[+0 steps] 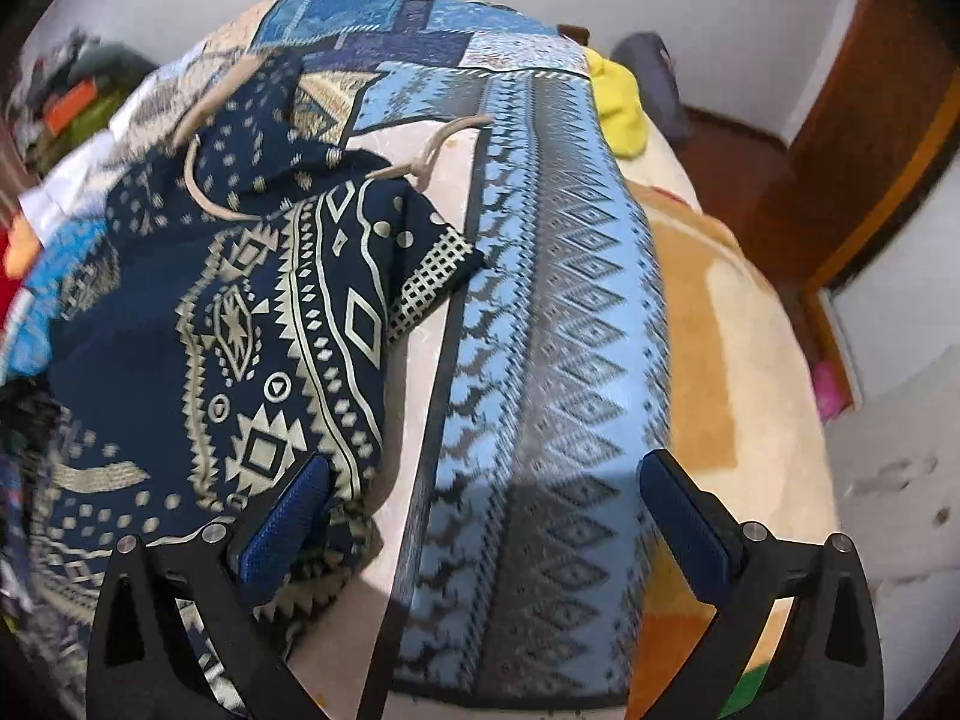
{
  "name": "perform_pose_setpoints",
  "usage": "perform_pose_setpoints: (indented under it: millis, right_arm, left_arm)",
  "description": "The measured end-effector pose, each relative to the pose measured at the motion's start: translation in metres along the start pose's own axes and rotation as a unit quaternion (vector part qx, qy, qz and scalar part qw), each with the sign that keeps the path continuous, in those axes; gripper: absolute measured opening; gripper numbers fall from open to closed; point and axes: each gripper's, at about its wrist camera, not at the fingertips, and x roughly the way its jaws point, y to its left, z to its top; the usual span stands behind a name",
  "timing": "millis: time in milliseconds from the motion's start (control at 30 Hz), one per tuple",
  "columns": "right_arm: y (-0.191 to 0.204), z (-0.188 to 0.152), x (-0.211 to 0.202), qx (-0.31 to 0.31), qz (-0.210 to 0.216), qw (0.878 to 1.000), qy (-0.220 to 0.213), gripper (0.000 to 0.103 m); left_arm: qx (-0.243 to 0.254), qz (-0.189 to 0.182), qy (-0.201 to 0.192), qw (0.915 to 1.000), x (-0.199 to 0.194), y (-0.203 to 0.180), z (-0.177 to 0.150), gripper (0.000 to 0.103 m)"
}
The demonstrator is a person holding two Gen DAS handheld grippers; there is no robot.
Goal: Fold large clothes
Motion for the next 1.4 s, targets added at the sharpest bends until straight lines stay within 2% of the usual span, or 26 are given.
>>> perform_pose_setpoints:
  millis: [100, 200, 267, 400, 567, 700, 867, 1100, 1200, 1300, 1400]
  right_arm:
    - [-0.007, 0.001, -0.015, 0.018, 0.013, 1.000, -0.007, 0.103]
    - [-0.002, 0.007, -0.033, 0.019, 0.030, 0.999, -0.022, 0.103]
    - [0.006, 0.016, -0.047, 0.013, 0.038, 0.999, -0.037, 0.103]
    - [0.028, 0.035, -0.071, -0.010, 0.050, 0.996, -0.074, 0.103]
    - [0.056, 0.065, -0.084, -0.035, 0.067, 0.992, -0.106, 0.103]
    - [0.083, 0.090, -0.082, -0.055, 0.071, 0.989, -0.121, 0.103]
    - [0.113, 0.122, -0.059, -0.065, 0.086, 0.987, -0.119, 0.103]
    - [0.146, 0.167, -0.001, -0.084, 0.089, 0.989, -0.088, 0.103]
    - [0.157, 0.191, 0.034, -0.091, 0.101, 0.989, -0.057, 0.103]
    - [0.161, 0.212, 0.066, -0.078, 0.106, 0.991, -0.028, 0.103]
    - [0.162, 0.230, 0.088, -0.067, 0.116, 0.991, -0.017, 0.103]
  left_arm:
    - [0.036, 0.028, -0.013, 0.9989, -0.019, -0.010, -0.001, 0.022]
    - [0.059, 0.031, -0.031, 0.9973, -0.044, -0.015, 0.000, 0.033]
    - [0.070, 0.030, -0.052, 0.9957, -0.065, -0.019, 0.004, 0.047]
    - [0.087, 0.032, -0.102, 0.9905, -0.101, -0.034, 0.023, 0.065]
    - [0.102, 0.037, -0.152, 0.9823, -0.130, -0.060, 0.047, 0.099]
    - [0.110, 0.022, -0.165, 0.9799, -0.131, -0.078, 0.064, 0.100]
    - [0.103, 0.001, -0.148, 0.9837, -0.104, -0.099, 0.097, 0.100]
    - [0.080, -0.018, -0.096, 0.9920, -0.037, -0.114, 0.146, 0.100]
    - [0.056, -0.028, -0.063, 0.9960, 0.000, -0.116, 0.166, 0.100]
    - [0.039, -0.047, -0.042, 0.9973, 0.028, -0.120, 0.182, 0.100]
    - [0.033, -0.053, -0.032, 0.9976, 0.052, -0.127, 0.198, 0.100]
